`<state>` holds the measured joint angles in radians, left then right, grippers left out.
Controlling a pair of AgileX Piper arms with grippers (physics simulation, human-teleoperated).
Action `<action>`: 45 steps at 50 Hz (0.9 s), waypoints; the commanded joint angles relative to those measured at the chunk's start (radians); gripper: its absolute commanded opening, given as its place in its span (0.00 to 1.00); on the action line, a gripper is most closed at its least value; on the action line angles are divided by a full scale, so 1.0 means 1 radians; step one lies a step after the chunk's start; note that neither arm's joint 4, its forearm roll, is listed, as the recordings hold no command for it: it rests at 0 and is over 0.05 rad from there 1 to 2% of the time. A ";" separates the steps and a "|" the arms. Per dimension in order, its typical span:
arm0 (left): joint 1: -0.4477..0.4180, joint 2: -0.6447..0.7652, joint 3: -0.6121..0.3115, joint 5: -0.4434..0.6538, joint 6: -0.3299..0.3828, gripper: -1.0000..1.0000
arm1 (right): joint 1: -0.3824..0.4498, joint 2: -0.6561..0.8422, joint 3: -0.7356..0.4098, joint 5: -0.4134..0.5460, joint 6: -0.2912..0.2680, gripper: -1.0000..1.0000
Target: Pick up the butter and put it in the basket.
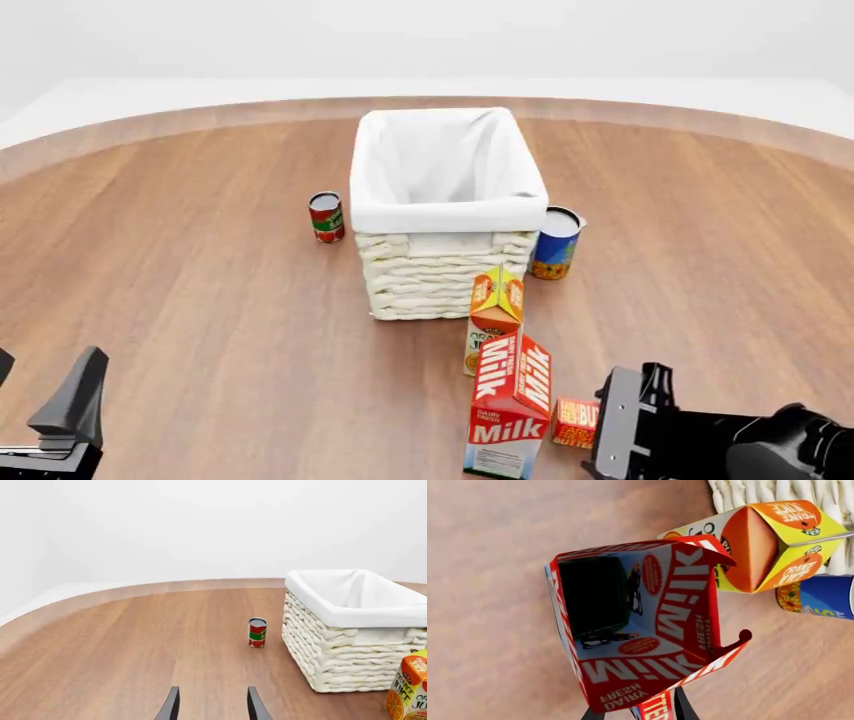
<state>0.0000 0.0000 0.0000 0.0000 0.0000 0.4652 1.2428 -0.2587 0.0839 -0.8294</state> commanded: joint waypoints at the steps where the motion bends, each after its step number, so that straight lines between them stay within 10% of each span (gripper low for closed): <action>1: 0.000 0.000 0.000 0.000 0.000 1.00 | 0.007 0.028 0.011 -0.033 0.017 1.00; 45: 0.000 0.000 0.000 0.000 0.000 1.00 | 0.020 0.135 0.057 -0.162 0.069 1.00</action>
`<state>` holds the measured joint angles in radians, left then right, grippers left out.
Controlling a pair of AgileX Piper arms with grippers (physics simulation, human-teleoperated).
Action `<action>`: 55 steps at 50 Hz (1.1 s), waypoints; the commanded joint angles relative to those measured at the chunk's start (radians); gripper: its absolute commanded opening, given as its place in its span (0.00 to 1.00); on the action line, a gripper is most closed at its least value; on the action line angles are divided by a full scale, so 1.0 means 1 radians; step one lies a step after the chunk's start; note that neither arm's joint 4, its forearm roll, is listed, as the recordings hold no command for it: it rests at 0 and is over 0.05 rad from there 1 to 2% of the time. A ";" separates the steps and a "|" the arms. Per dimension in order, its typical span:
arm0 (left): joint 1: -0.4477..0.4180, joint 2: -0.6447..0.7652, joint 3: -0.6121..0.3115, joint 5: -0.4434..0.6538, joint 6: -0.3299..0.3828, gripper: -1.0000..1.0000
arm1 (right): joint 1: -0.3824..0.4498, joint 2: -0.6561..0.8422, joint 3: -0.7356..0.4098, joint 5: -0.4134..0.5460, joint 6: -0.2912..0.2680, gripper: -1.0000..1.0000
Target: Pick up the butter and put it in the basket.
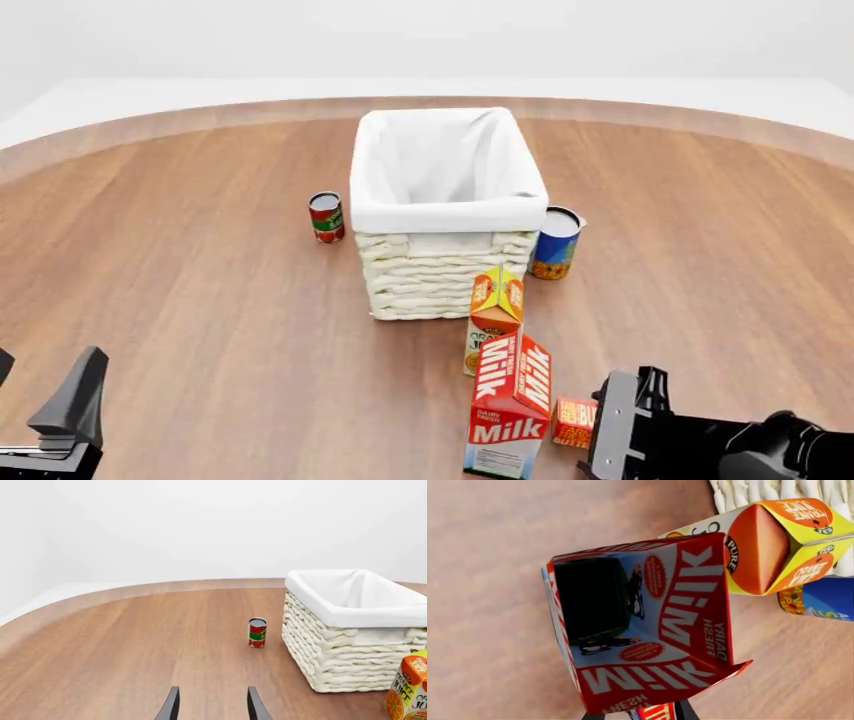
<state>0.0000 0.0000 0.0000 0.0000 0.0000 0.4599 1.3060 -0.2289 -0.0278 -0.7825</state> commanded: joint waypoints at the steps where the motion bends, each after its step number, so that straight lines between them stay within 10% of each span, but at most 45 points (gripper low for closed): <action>1: 0.000 0.000 0.000 0.000 0.000 1.00 | 0.022 0.076 0.026 -0.055 0.021 1.00; 27: 0.000 0.000 0.000 0.000 0.000 1.00 | 0.062 0.197 0.007 -0.138 0.055 1.00; 28: 0.000 0.000 0.000 0.000 0.000 1.00 | 0.060 0.198 0.006 -0.138 0.051 0.00; 55: 0.000 0.000 0.000 0.000 0.000 1.00 | 0.026 0.042 -0.010 0.002 0.009 0.00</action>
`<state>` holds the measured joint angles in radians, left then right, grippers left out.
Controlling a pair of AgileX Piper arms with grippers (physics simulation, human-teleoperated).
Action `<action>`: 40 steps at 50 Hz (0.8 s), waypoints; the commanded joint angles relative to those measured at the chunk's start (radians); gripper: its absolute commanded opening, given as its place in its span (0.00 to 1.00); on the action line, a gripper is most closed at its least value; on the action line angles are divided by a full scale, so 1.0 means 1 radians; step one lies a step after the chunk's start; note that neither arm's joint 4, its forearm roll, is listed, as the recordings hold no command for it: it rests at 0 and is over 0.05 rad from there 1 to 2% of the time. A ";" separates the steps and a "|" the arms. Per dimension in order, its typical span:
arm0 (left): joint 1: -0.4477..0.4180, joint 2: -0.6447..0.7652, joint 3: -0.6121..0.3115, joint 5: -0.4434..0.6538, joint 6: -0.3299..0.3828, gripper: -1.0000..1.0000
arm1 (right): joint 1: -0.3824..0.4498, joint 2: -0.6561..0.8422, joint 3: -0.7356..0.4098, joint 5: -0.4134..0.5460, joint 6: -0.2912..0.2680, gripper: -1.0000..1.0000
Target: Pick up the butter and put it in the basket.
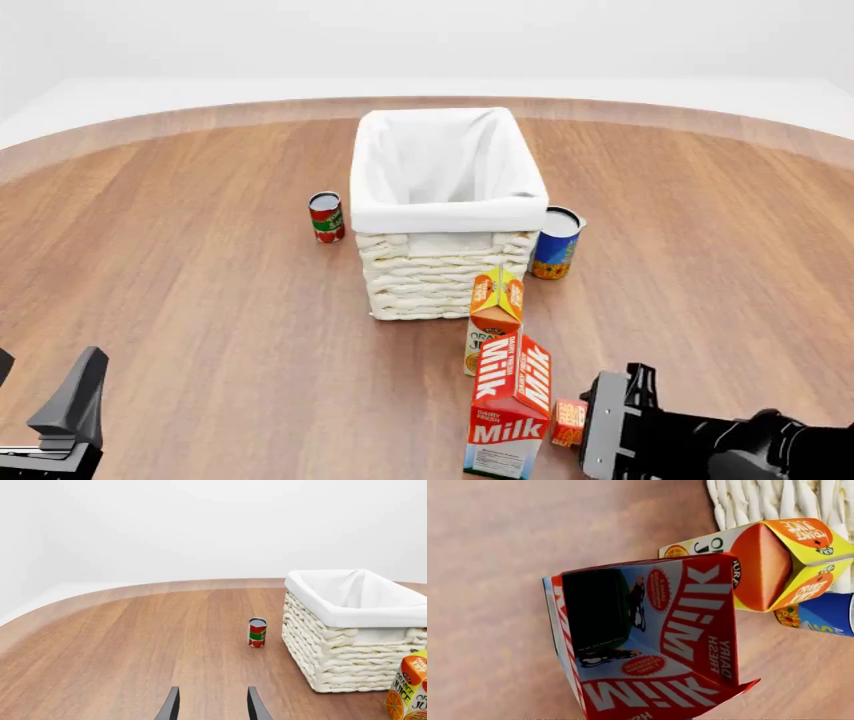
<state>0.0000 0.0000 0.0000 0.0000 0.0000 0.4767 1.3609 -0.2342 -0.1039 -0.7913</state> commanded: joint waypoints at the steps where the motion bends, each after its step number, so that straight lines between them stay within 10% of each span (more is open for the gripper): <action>1: 0.000 0.000 0.000 0.000 0.000 1.00 | 0.008 -0.030 -0.007 0.095 0.017 0.00; 24: 0.000 0.000 0.000 0.000 0.000 1.00 | -0.075 -0.344 -0.052 0.354 -0.060 0.00; 40: 0.000 0.000 0.000 0.000 0.000 1.00 | -0.010 -0.622 -0.248 0.558 0.157 0.00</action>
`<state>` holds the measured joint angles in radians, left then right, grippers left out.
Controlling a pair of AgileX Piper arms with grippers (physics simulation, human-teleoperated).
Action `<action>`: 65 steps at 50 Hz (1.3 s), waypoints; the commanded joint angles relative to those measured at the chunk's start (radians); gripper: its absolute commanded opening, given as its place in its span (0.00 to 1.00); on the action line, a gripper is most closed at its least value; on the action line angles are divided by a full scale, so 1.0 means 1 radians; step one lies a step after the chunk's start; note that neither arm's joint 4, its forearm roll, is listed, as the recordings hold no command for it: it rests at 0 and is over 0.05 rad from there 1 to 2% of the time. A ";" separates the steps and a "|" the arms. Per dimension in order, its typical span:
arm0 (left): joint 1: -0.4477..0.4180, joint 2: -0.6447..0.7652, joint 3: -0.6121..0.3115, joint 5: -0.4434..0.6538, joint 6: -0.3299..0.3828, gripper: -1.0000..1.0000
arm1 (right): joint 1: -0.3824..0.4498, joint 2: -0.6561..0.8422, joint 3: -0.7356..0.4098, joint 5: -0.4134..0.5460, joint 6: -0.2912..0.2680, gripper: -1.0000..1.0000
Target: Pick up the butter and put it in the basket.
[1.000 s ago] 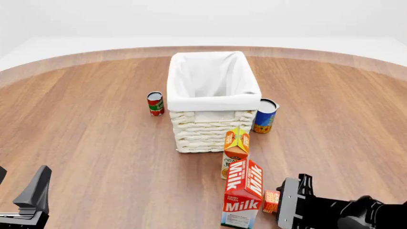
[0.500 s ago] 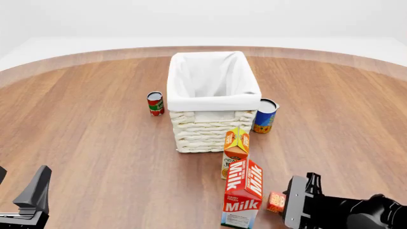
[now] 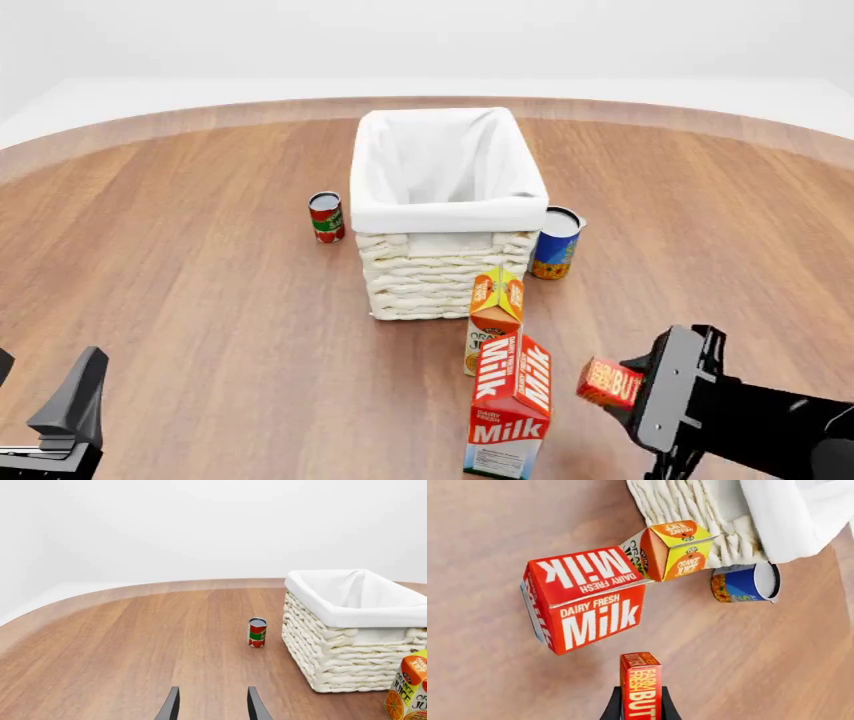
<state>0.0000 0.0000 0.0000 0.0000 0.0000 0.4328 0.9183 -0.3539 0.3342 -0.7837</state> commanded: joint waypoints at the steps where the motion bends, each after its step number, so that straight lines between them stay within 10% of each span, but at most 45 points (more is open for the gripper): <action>1: 0.000 0.000 0.000 0.000 0.000 1.00 | 0.030 -0.190 -0.142 0.125 0.165 0.00; 17: 0.000 0.000 0.000 0.000 0.000 1.00 | 0.042 -0.396 -0.331 0.137 0.490 0.00; 30: 0.000 0.000 0.000 0.000 0.000 1.00 | 0.053 -0.431 -0.323 -0.043 0.669 0.00; 52: 0.000 0.000 0.000 0.000 0.000 1.00 | 0.200 -0.288 -0.230 -0.473 0.795 0.00; 65: 0.000 0.000 0.000 0.000 0.000 1.00 | 0.249 -0.212 -0.376 -0.511 0.824 0.00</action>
<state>0.0000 0.0000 0.0000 0.0000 0.0000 0.6451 0.6446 -0.6379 -0.1111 0.0041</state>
